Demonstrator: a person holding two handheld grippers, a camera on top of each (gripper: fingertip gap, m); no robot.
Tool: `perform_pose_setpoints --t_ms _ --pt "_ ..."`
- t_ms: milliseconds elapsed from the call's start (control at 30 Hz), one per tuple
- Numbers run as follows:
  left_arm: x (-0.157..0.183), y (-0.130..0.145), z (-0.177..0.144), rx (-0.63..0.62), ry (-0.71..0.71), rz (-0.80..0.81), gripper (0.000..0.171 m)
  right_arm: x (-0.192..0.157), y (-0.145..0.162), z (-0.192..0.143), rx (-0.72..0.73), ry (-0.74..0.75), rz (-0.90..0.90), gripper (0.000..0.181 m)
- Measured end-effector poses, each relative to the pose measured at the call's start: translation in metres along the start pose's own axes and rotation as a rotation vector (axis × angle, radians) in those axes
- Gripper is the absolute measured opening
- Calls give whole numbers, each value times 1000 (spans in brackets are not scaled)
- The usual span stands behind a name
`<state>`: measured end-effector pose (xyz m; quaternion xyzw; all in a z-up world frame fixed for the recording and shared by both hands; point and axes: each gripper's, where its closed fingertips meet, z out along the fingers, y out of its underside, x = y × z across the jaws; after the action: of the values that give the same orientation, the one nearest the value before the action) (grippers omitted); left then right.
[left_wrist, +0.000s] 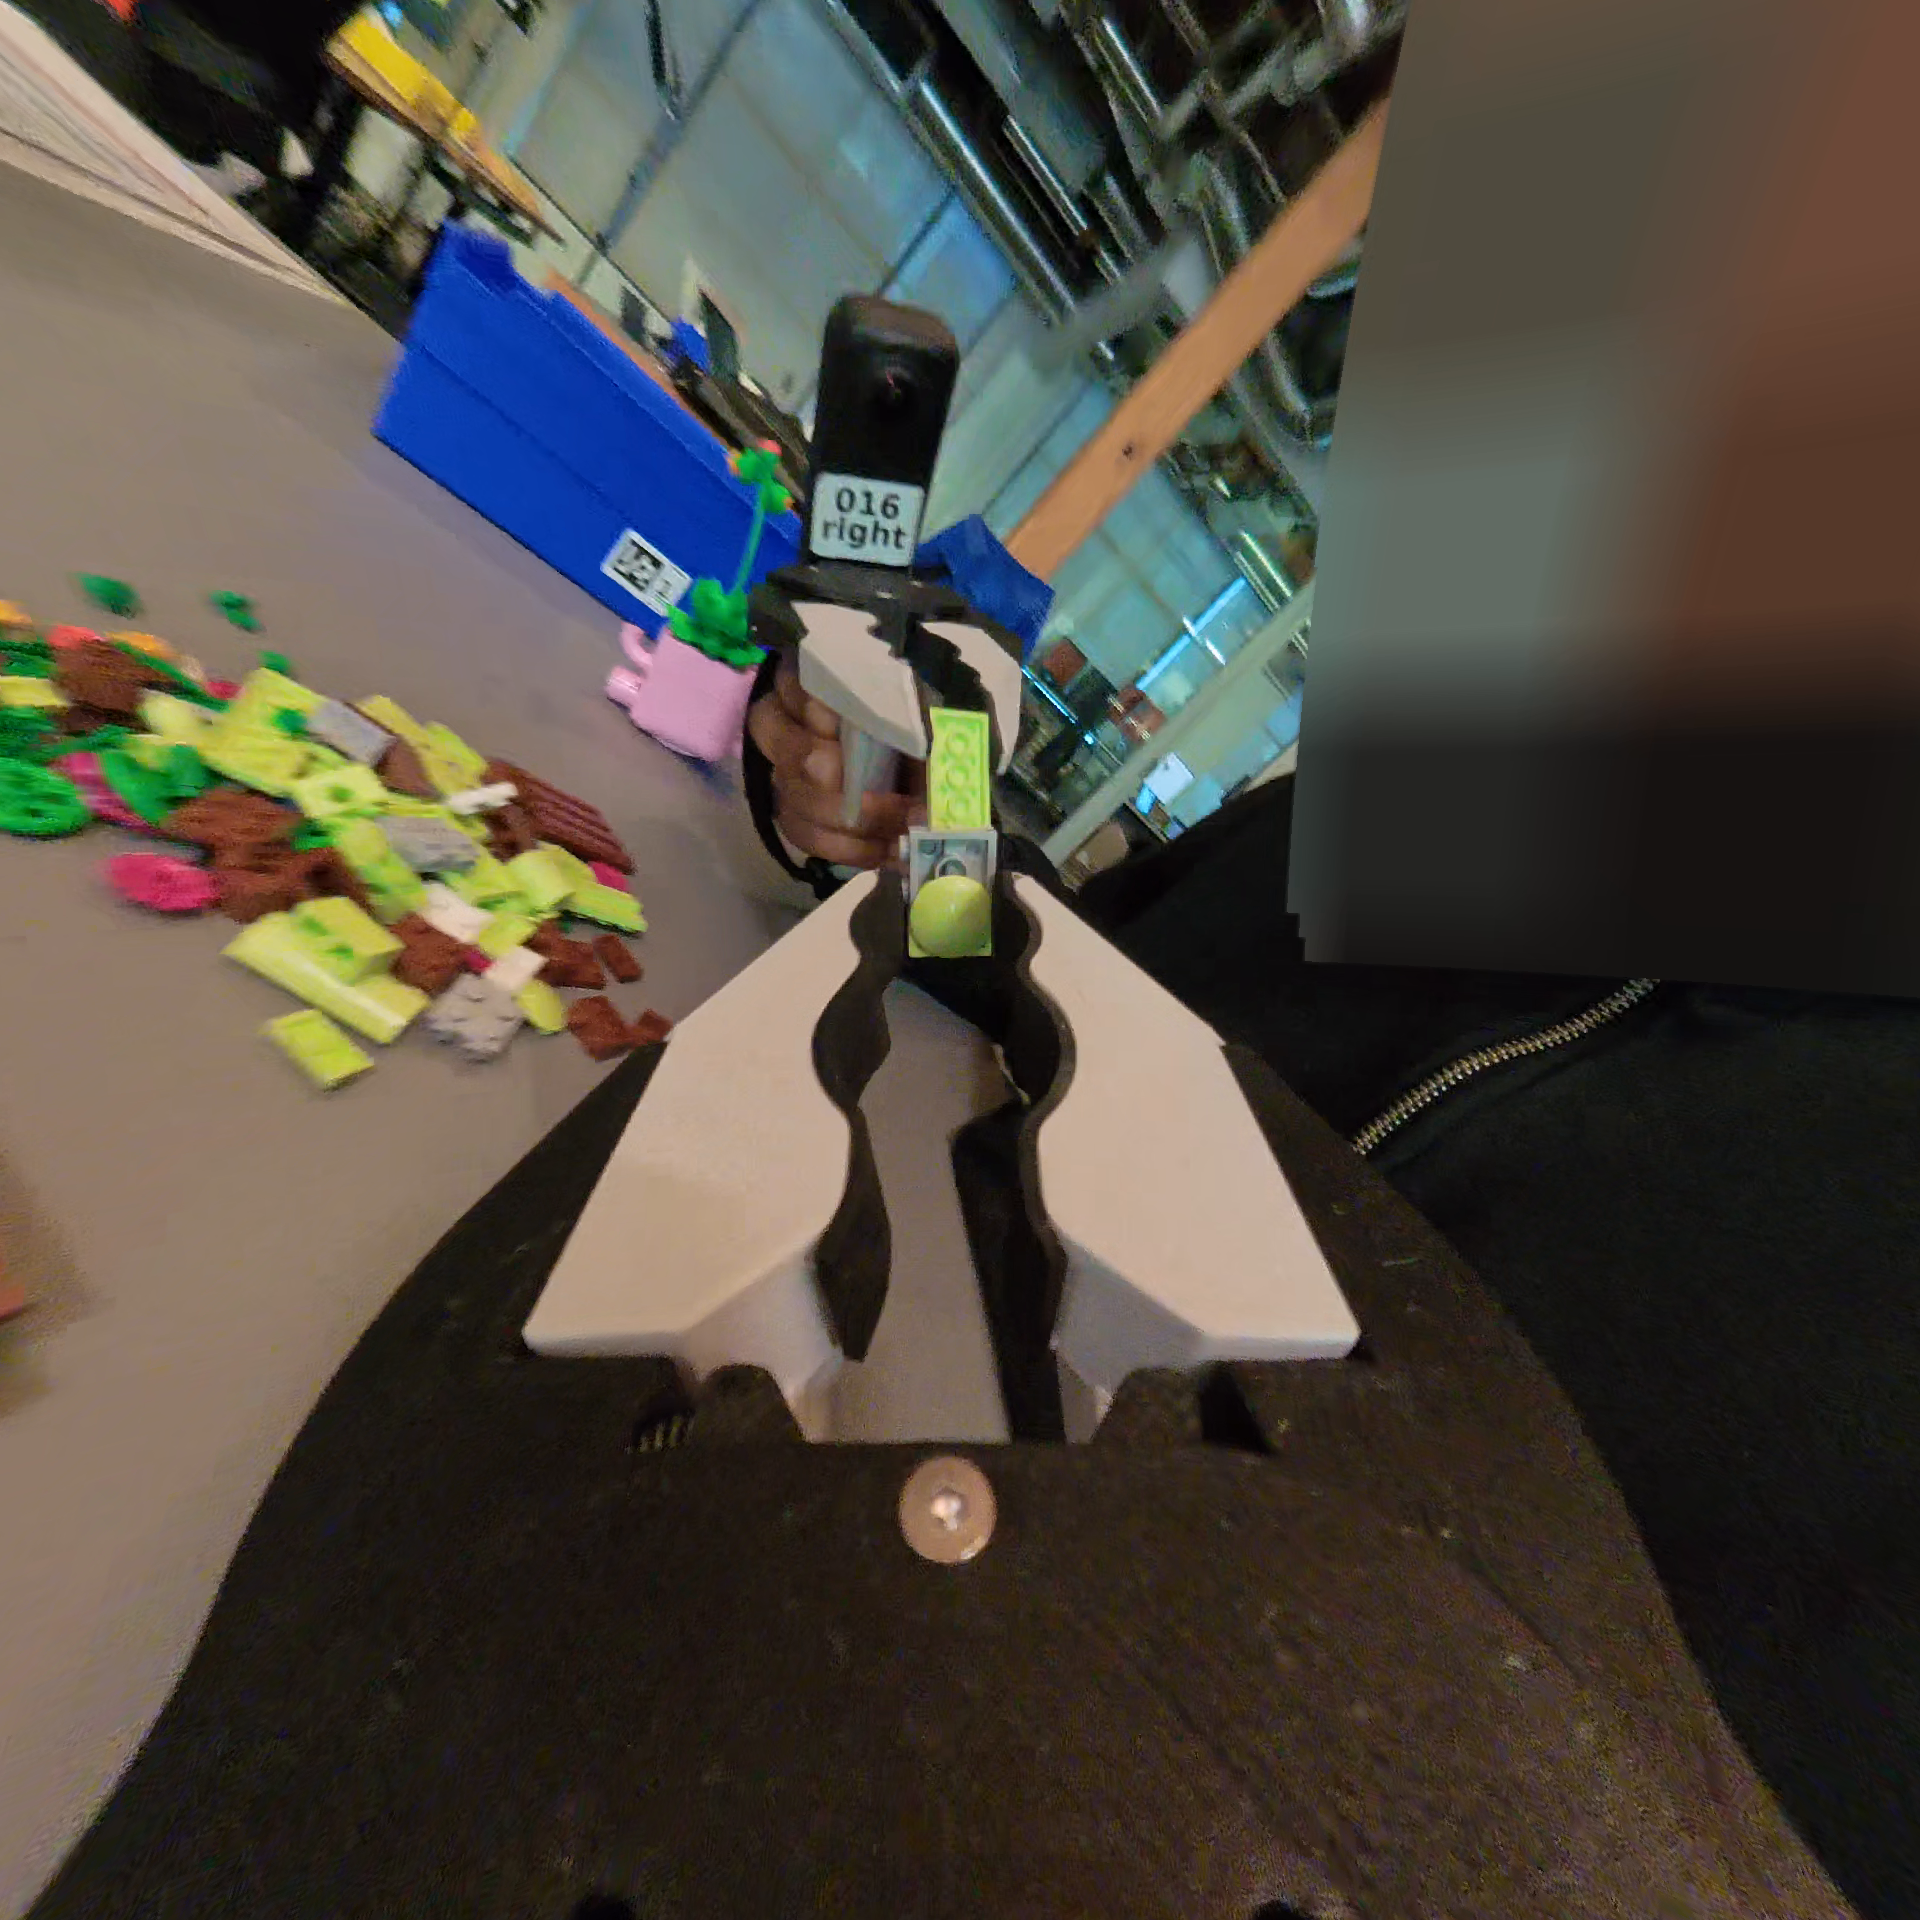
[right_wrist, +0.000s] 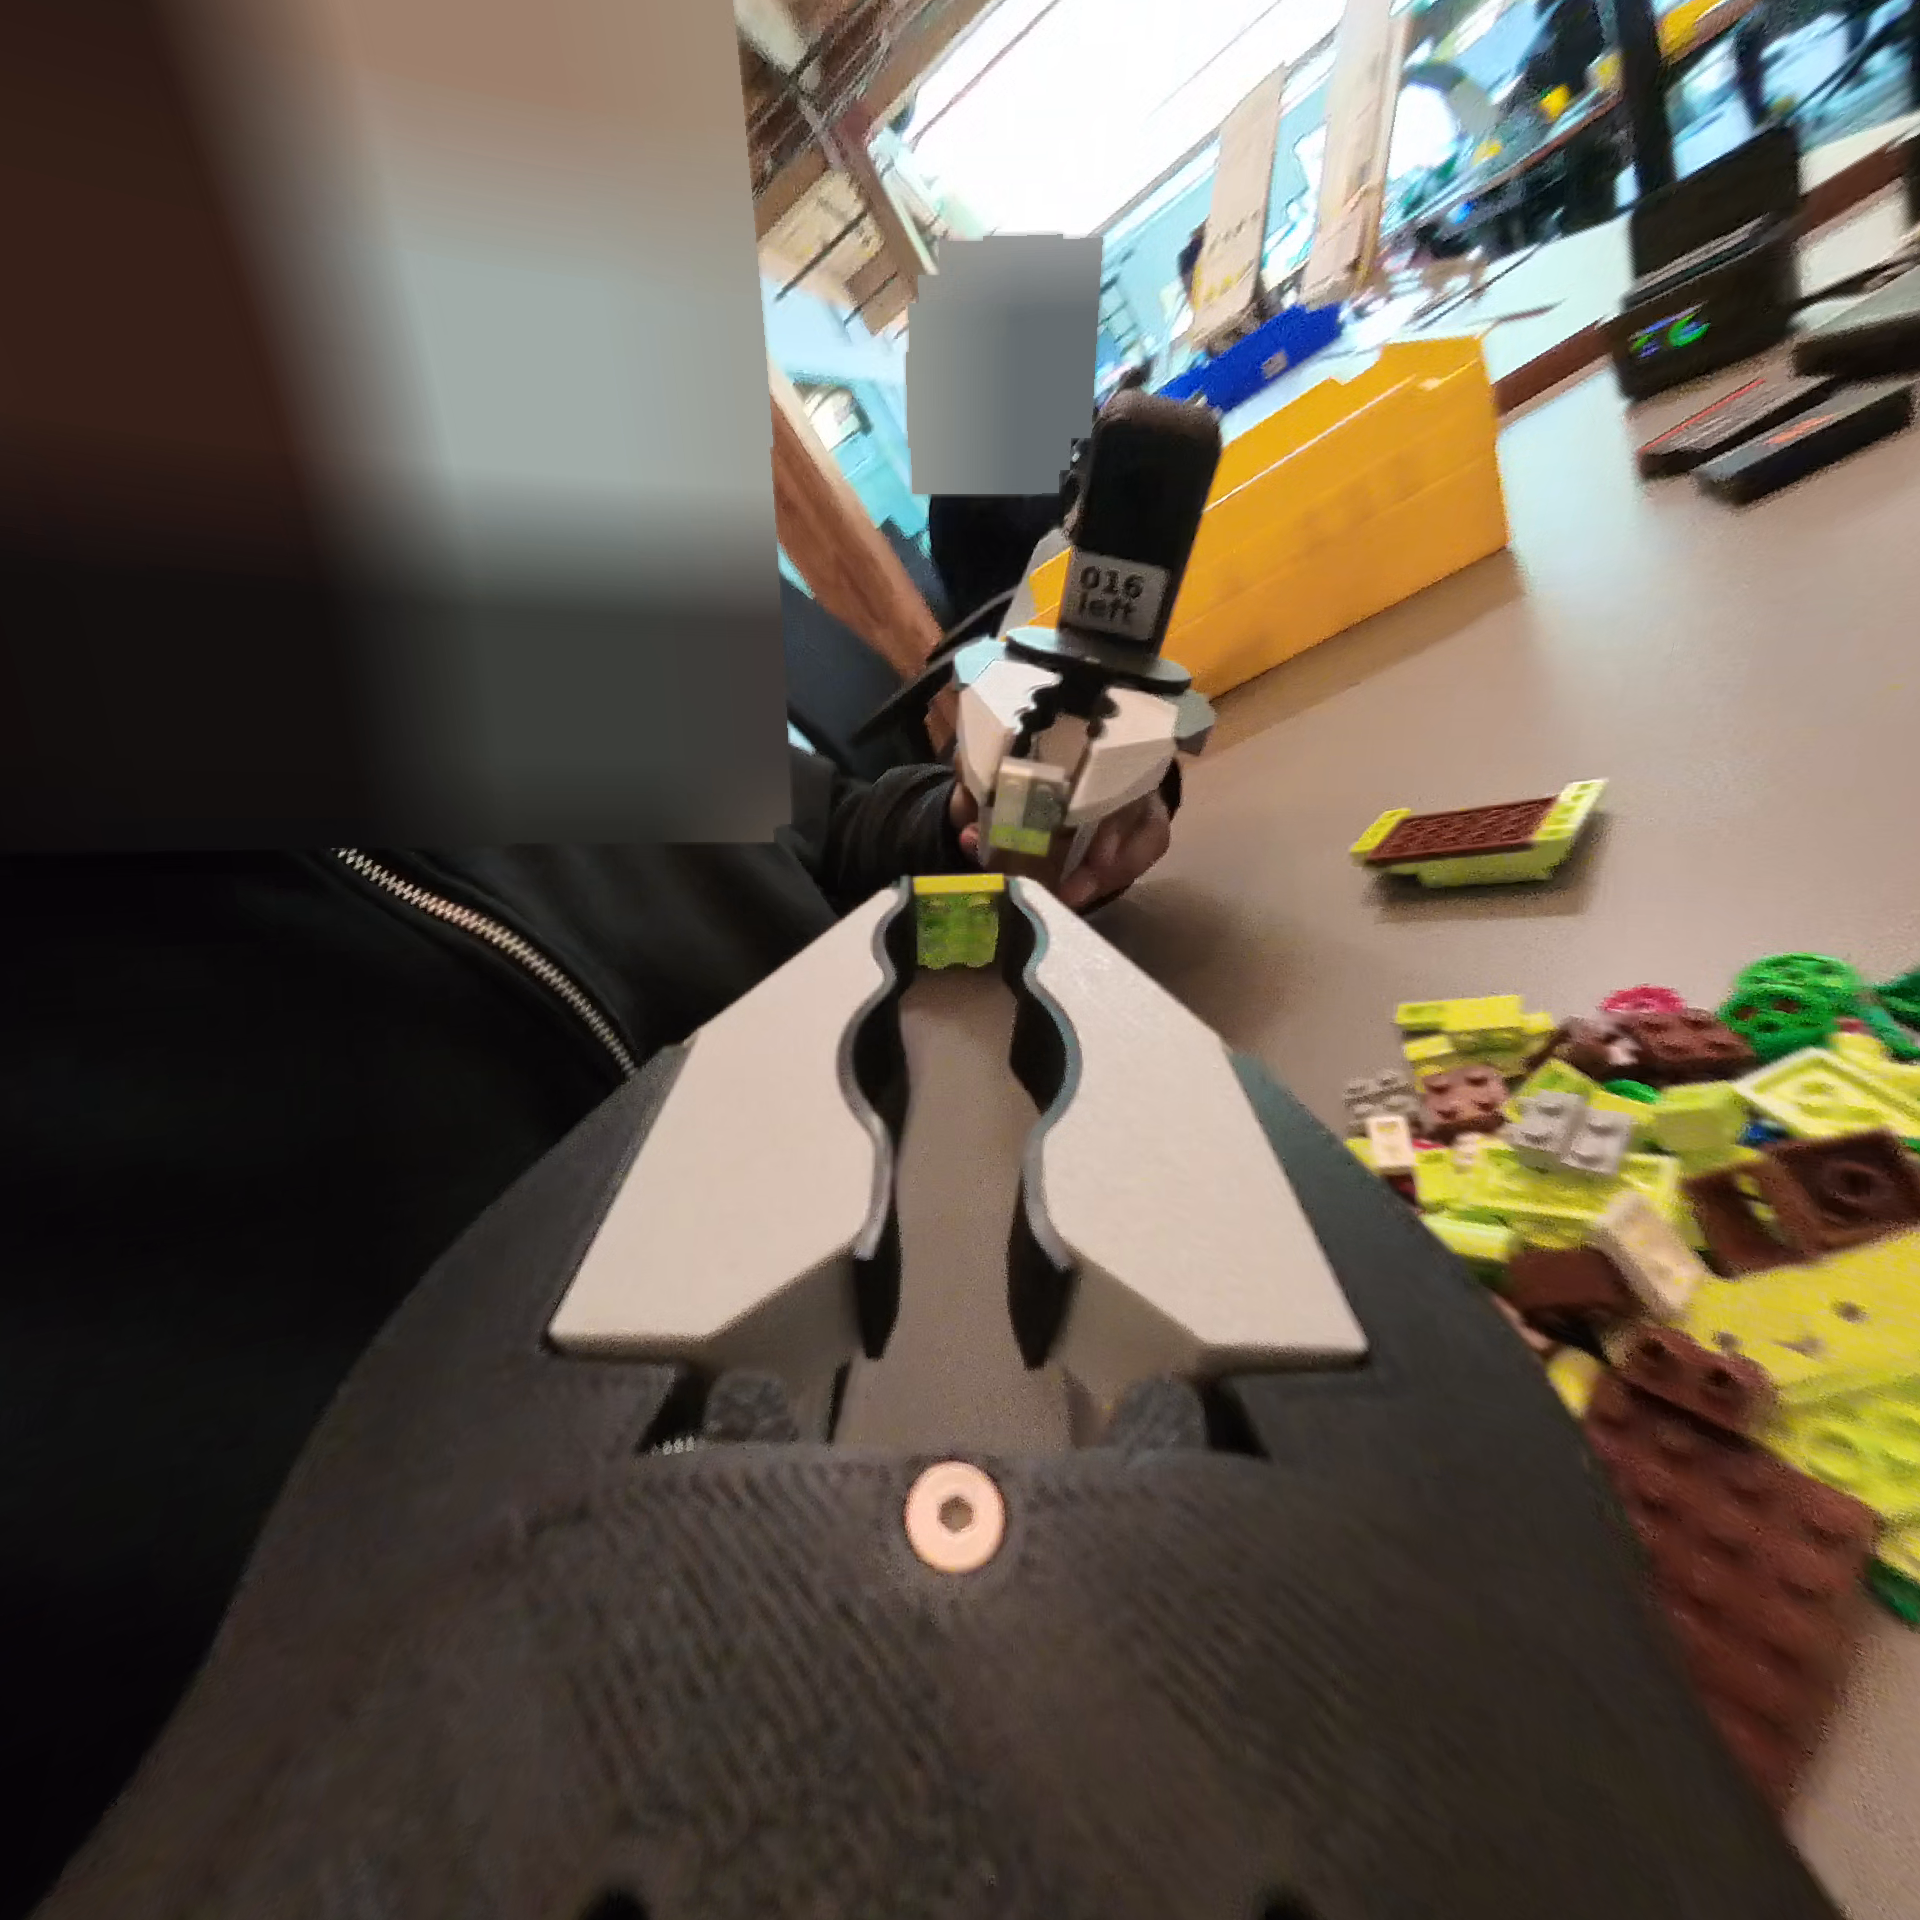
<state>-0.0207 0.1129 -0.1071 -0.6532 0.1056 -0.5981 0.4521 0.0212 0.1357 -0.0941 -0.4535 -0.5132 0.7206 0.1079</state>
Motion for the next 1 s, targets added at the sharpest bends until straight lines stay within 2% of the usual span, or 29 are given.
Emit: perform_pose_setpoints --t_ms 67,233,400,467,567,633,700,867,1000 --pt "0 -8 -5 25 2 3 14 8 -4 -7 16 41 -7 14" --pt "5 -14 -5 65 24 -8 14 40 13 -4 -117 304 -121 15" --pt "-4 -14 -6 66 -20 9 14 96 16 -37 -249 769 -320 14" --pt "-4 -17 -6 100 5 -34 14 104 14 -43 -261 849 -383 15" --pt "-8 -24 -11 162 46 -134 14 112 17 -46 -308 922 -422 32" --pt "-12 -27 -14 199 65 -190 14 113 17 -46 -323 933 -435 38" --pt "-13 -30 -16 224 89 -228 14 104 8 -40 -273 911 -479 40" --pt "-10 -30 -13 250 152 -306 15 56 -11 -2 -93 675 -598 40" --pt "-9 -20 -3 203 176 -345 14 33 -4 23 -87 543 -657 40"
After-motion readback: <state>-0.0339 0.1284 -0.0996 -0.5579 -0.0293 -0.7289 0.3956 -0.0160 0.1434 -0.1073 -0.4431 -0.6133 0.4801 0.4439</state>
